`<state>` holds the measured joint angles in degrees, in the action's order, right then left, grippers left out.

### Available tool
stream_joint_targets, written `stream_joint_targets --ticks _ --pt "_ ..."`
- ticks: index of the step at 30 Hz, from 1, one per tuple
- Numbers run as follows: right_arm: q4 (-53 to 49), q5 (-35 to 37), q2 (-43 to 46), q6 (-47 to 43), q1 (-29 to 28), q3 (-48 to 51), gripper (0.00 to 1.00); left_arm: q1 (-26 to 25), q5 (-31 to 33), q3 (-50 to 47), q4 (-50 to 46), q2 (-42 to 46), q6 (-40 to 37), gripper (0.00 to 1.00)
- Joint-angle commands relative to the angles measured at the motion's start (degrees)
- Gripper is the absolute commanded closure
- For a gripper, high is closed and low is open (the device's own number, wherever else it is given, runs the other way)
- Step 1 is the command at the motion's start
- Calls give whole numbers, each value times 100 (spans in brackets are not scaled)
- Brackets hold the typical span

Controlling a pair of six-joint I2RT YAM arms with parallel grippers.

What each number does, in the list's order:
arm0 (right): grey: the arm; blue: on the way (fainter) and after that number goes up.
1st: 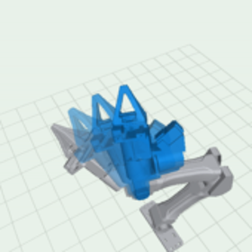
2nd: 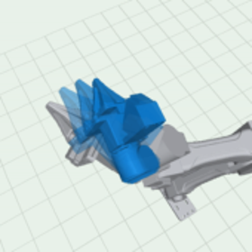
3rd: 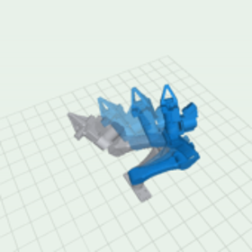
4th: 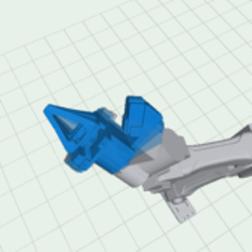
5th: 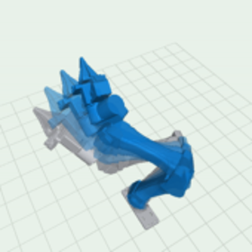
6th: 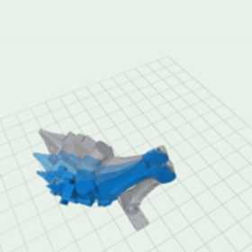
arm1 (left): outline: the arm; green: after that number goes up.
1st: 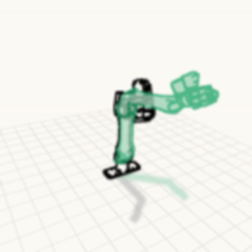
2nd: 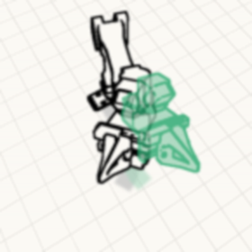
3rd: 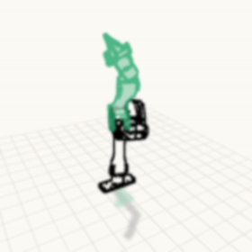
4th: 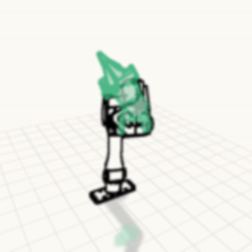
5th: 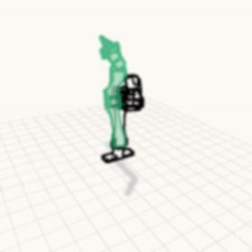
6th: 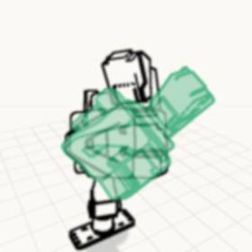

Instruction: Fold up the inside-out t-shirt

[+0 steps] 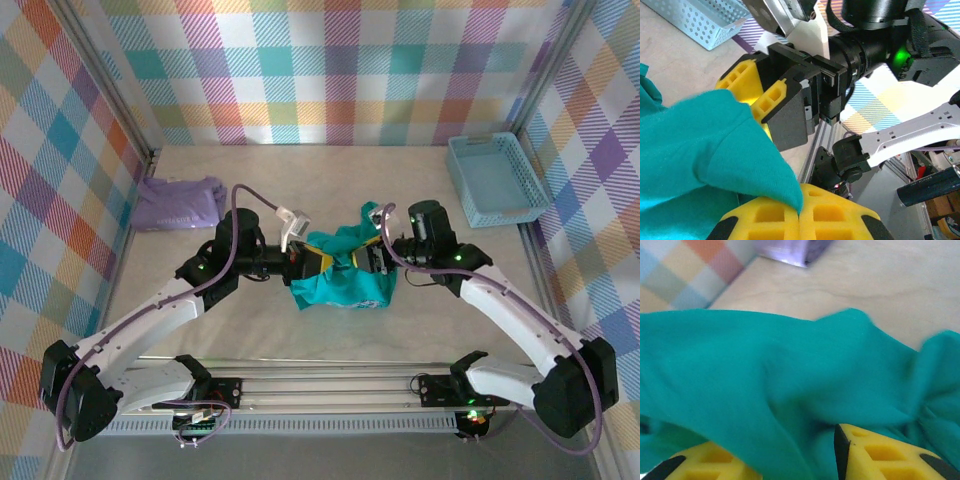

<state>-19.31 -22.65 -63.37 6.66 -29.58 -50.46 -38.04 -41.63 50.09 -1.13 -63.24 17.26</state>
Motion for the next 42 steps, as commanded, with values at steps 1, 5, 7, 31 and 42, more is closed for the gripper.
stream_joint_targets --ticks 1,5,7,31,42 --pt "-600 985 667 -92 30 -103 55 42 128 202 -37 -35 65 100" --pt "-135 353 1533 -411 -104 351 58 51 272 256 -132 -141 88 100" --pt "93 -98 1685 -462 -242 428 62 52 318 292 -177 -171 108 100" --pt "322 1381 102 -1083 -1436 -366 68 56 374 362 -415 -175 14 100" --pt "533 1142 40 -1019 -1436 -334 80 51 424 344 -445 -171 26 100"
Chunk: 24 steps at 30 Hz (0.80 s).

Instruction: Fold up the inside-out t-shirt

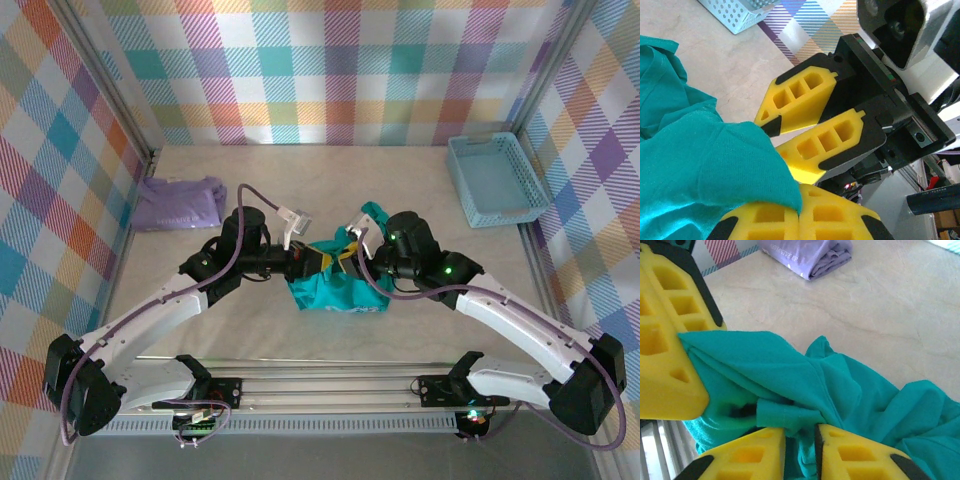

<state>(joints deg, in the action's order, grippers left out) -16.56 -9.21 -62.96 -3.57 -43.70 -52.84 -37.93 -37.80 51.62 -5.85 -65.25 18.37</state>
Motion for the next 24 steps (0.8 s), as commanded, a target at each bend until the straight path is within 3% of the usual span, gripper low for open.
stream_joint_targets --ticks 1,4,8,12,17,24 --pt "286 -287 23 4 -24 -82 85 40 67 191 27 39 -79 100" --pt "364 -546 161 6 -24 7 100 48 215 184 -2 82 -56 100" --pt "59 -777 535 -35 125 104 100 143 474 154 -2 142 91 100" --pt "46 -1475 1013 168 581 280 100 379 443 29 171 198 336 100" --pt "797 -2580 1358 900 1188 583 100 587 534 -13 131 189 469 100" --pt "2156 -3331 1362 1985 1626 988 100 761 796 -66 -76 188 482 100"
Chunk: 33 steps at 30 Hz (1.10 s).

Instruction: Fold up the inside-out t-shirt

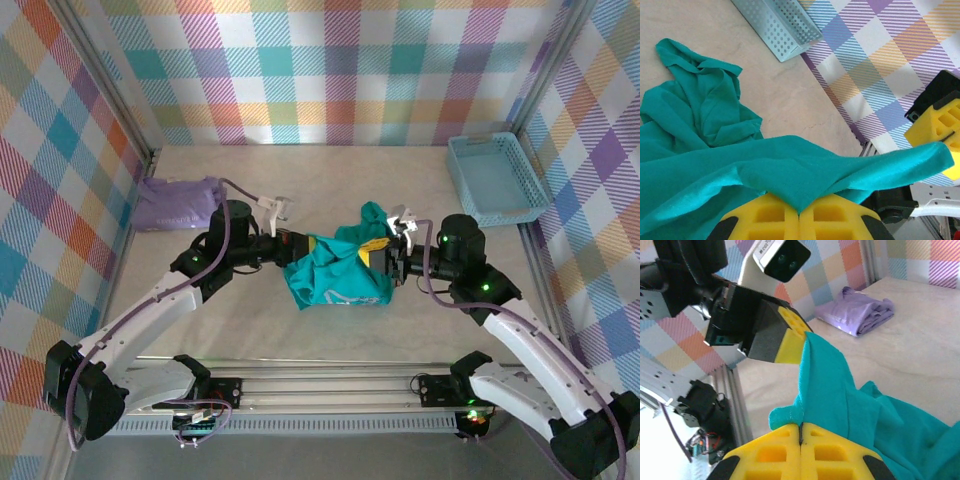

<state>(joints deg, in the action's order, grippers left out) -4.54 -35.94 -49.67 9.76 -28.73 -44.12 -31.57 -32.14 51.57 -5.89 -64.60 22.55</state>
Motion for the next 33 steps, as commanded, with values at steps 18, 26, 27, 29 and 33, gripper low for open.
stream_joint_targets --ticks 18,26,27,29,33 --pt "1921 -385 -596 1719 44 96 100 -1024 2346 279 -1558 467 -132 52" --pt "1875 -392 -616 1654 19 132 100 -1019 1850 703 -1079 -357 -5 50" --pt "1869 -395 -614 1642 17 132 100 -1024 1795 736 -1055 -460 3 49" --pt "1864 -404 -606 1631 10 153 100 -1023 1786 805 -857 -628 20 49" --pt "1819 -381 -574 1574 8 211 100 -1024 1641 970 -634 -1018 63 52"
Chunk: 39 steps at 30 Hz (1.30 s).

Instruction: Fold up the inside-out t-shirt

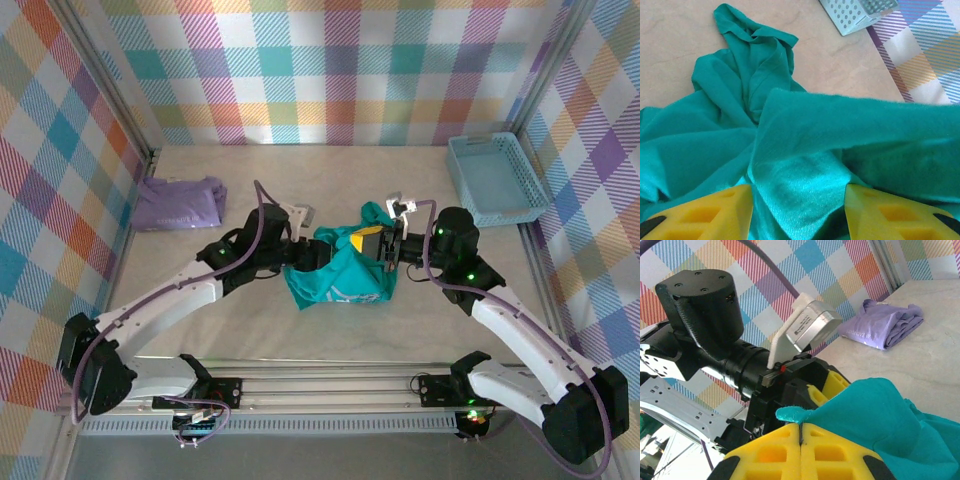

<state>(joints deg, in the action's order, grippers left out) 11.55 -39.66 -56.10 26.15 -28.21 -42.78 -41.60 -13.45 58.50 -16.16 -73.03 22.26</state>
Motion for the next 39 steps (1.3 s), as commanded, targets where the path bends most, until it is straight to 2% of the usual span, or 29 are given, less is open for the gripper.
stream_joint_targets --ticks 1,4,6,9,14,19,23,26,27,29,33,36,39 --pt "164 8 92 -112 -45 80 100 -21 -291 308 454 -250 118 58" --pt "-476 312 239 -560 -45 10 100 42 -725 276 791 -280 160 87" --pt "-1131 764 426 -1057 -28 -36 100 249 -1278 39 1208 -10 238 100" --pt "-1565 1104 582 -1368 91 -46 100 630 -2232 -568 2154 613 550 100" --pt "-1356 684 343 -1411 96 -47 100 741 -3270 -1162 3498 1241 995 100" --pt "-1614 1095 159 -1488 96 -108 100 759 -3801 -1364 4188 1464 1325 100" --pt "-1911 1191 29 -1473 76 -199 100 759 -3784 -1351 4168 1577 1227 100" --pt "-2475 1758 120 -1572 71 -407 83 759 -3699 -1308 3990 1534 1082 100" --pt "-2792 2082 171 -1678 70 -548 79 765 -3674 -1285 3920 1517 1020 100" --pt "-3137 2209 342 -1967 62 -703 73 759 -3592 -1249 3734 1526 885 100" --pt "-2902 1319 876 -2401 15 -531 62 760 -3479 -1133 3313 1544 601 100" --pt "-2470 446 922 -2395 -113 -413 61 759 -3464 -1087 3177 1543 524 100" --pt "-1996 -92 587 -2230 -363 -445 61 762 -3470 -1089 3139 1547 507 100"
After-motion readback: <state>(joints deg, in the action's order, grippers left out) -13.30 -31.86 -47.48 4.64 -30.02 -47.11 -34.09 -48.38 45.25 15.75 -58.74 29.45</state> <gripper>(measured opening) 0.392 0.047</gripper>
